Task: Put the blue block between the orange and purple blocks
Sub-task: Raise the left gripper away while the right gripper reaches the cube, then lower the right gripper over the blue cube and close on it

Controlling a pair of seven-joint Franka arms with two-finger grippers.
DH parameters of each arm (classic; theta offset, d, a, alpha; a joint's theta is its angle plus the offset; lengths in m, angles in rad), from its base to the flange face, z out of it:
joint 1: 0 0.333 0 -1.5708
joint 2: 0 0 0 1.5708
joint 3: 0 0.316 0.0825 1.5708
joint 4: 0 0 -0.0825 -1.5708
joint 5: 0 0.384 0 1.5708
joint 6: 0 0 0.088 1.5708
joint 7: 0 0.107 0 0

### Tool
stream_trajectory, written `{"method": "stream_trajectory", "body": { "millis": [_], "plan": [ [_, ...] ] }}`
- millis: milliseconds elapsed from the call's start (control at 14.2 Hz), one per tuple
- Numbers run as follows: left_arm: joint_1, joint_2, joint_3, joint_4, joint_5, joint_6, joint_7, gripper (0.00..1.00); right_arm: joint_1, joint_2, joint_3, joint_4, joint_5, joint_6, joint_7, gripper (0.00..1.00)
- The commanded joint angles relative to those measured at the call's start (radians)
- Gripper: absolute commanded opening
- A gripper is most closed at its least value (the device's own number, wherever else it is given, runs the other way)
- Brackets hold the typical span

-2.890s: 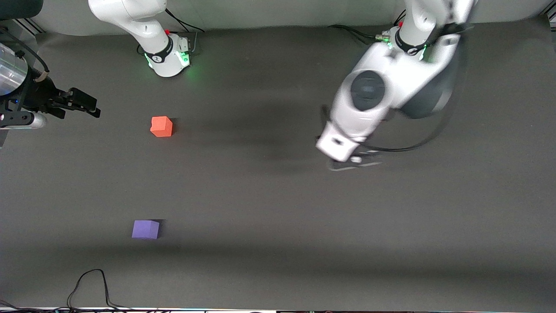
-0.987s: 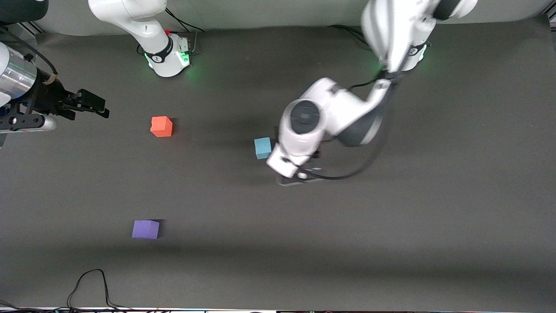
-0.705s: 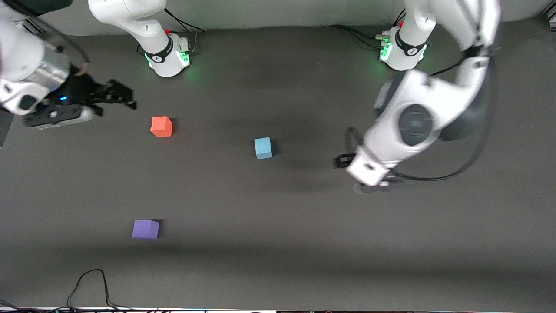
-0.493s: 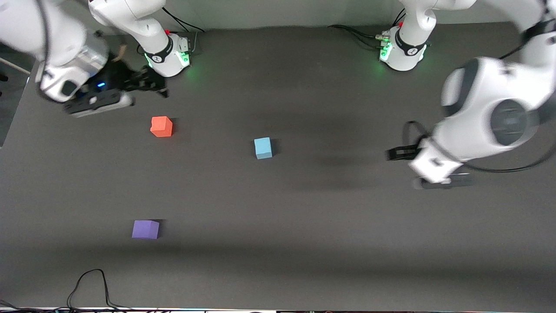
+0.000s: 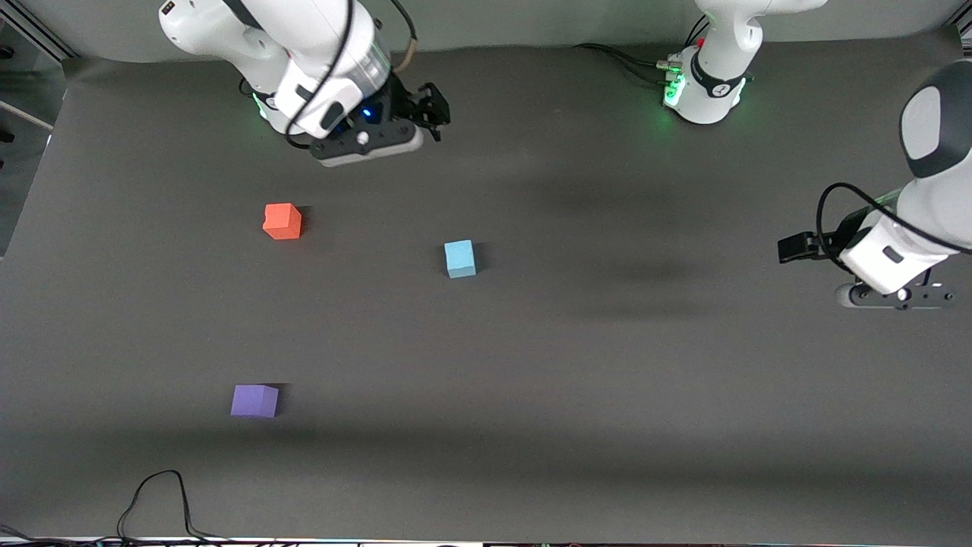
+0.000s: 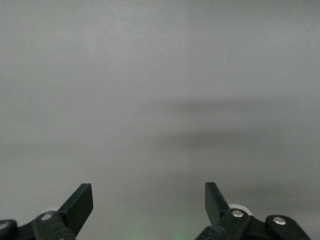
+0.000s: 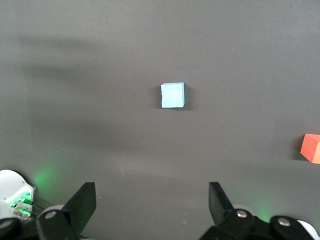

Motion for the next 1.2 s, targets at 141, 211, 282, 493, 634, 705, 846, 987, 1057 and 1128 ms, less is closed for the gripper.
{"method": "stream_trajectory", "body": {
  "millis": [141, 211, 282, 493, 634, 705, 846, 987, 1057, 1128],
  "plan": [
    [0.040, -0.115, -0.011, -0.088, 0.027, 0.034, 0.030, 1.00, 0.052, 0.009, -0.016, -0.187, -0.001, 0.204, 0.012, 1.00],
    [0.040, -0.130, -0.011, -0.083, 0.027, 0.020, 0.030, 1.00, 0.060, 0.011, -0.016, -0.256, -0.001, 0.280, 0.011, 1.00],
    [0.039, -0.135, -0.005, -0.071, 0.026, 0.005, 0.030, 1.00, 0.086, 0.021, -0.016, -0.320, -0.004, 0.360, 0.011, 1.00],
    [0.025, -0.118, 0.016, 0.016, 0.020, -0.081, 0.038, 1.00, 0.127, 0.080, -0.016, -0.454, -0.056, 0.555, 0.014, 1.00],
    [0.022, -0.101, 0.016, 0.056, 0.021, -0.108, 0.040, 1.00, 0.132, 0.132, -0.016, -0.502, -0.082, 0.643, 0.014, 1.00],
    [0.016, -0.086, 0.016, 0.070, 0.023, -0.112, 0.040, 1.00, 0.133, 0.162, -0.017, -0.508, -0.085, 0.668, 0.014, 1.00],
    [-0.028, -0.084, 0.051, 0.066, 0.026, -0.109, 0.040, 1.00, 0.140, 0.214, -0.017, -0.511, -0.088, 0.712, 0.014, 1.00],
    [-0.047, -0.087, 0.072, 0.066, 0.026, -0.110, 0.040, 1.00, 0.144, 0.261, -0.020, -0.511, -0.088, 0.764, 0.013, 1.00],
    [-0.047, -0.087, 0.072, 0.066, 0.026, -0.110, 0.041, 1.00, 0.144, 0.281, -0.022, -0.511, -0.096, 0.784, 0.013, 1.00],
    [-0.046, -0.089, 0.072, 0.066, 0.026, -0.112, 0.041, 1.00, 0.144, 0.302, -0.023, -0.511, -0.120, 0.803, 0.014, 1.00]
  ]
}}
